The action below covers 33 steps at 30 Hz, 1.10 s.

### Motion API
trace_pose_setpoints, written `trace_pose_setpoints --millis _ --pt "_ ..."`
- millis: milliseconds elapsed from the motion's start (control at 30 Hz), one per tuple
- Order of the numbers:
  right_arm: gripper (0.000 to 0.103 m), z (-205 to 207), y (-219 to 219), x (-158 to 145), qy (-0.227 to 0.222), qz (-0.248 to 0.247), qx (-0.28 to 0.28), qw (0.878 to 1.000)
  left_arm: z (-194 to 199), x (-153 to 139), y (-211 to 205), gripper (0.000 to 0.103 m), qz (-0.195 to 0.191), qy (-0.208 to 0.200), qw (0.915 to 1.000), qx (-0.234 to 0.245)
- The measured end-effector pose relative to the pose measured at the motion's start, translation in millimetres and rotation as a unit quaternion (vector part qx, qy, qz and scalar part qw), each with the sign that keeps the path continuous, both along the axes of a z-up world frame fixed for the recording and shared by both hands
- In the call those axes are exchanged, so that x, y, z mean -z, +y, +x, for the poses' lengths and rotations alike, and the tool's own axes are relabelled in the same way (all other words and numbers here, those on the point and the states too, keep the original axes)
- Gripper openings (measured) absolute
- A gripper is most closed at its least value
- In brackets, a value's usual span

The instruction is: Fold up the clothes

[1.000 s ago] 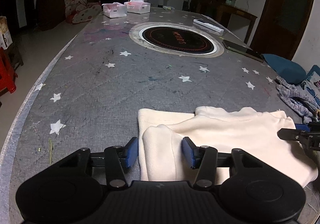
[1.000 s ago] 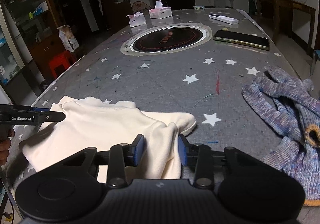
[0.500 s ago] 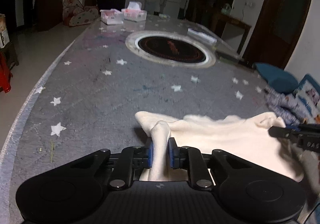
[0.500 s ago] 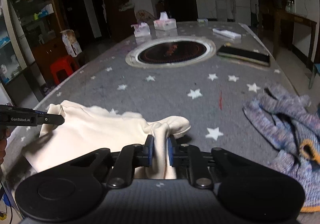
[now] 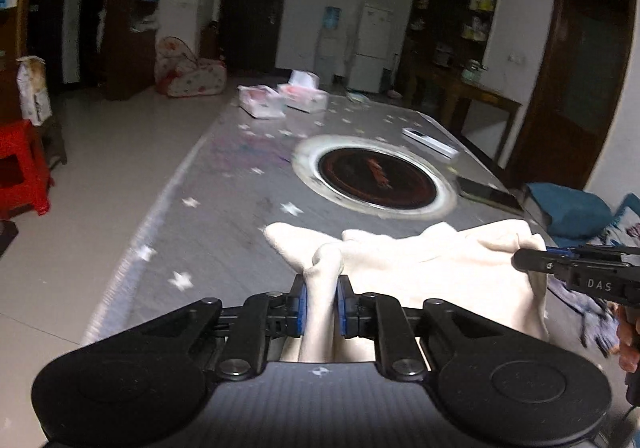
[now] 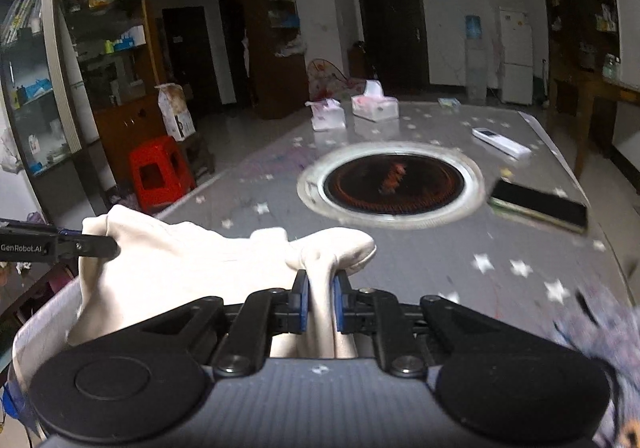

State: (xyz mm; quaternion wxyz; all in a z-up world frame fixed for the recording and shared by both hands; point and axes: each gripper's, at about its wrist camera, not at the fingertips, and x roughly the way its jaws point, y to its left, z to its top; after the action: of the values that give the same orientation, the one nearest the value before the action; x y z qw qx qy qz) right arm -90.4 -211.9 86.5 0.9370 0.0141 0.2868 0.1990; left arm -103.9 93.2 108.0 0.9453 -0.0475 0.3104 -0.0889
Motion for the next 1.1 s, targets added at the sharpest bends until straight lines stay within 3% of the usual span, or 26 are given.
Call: trace_pose_setpoints --millis 267,400,500,600,667,733,867,933,1033,1100 --pt "0.01 49.5 45.3 -12.8 -0.015 -0.003 -0.026 1.0 32.7 -13.6 32.2 0.016 0.02 -0.009 0.9987 -0.046" --pt "0.01 70.5 59.9 -9.2 -0.009 -0.008 -0.028 1.0 57.2 -2.1 42.8 0.018 0.027 0.012 0.9975 -0.063" --pt "0.012 89.5 67.2 2.0 0.009 -0.028 -0.022 0.999 75.4 14.2 45.9 0.024 0.045 0.038 0.9956 -0.073" --pt "0.016 101.6 69.2 12.3 0.023 -0.045 -0.012 0.999 85.1 27.9 47.6 0.046 0.075 0.055 0.9914 -0.092" --pt "0.019 102.5 66.7 15.7 0.028 -0.046 -0.011 0.998 83.1 33.1 50.3 0.049 0.077 0.06 0.9904 -0.098" --pt "0.027 99.0 63.6 19.6 0.032 -0.058 -0.015 0.998 78.2 35.8 50.1 0.054 0.073 0.063 0.9907 -0.096" --pt "0.053 90.7 58.0 26.9 0.044 -0.063 -0.019 0.997 61.4 39.7 42.0 0.066 0.073 0.06 0.9918 -0.086" --pt "0.058 83.4 56.4 30.6 0.049 -0.062 -0.02 0.997 53.5 41.4 34.9 0.077 0.071 0.056 0.9925 -0.082" --pt "0.071 73.3 56.2 33.1 0.054 -0.056 -0.022 0.997 41.2 43.3 24.5 0.085 0.063 0.052 0.9941 -0.072" --pt "0.085 64.4 57.0 33.7 0.054 -0.055 -0.022 0.997 33.3 43.8 18.3 0.092 0.058 0.048 0.9946 -0.071"
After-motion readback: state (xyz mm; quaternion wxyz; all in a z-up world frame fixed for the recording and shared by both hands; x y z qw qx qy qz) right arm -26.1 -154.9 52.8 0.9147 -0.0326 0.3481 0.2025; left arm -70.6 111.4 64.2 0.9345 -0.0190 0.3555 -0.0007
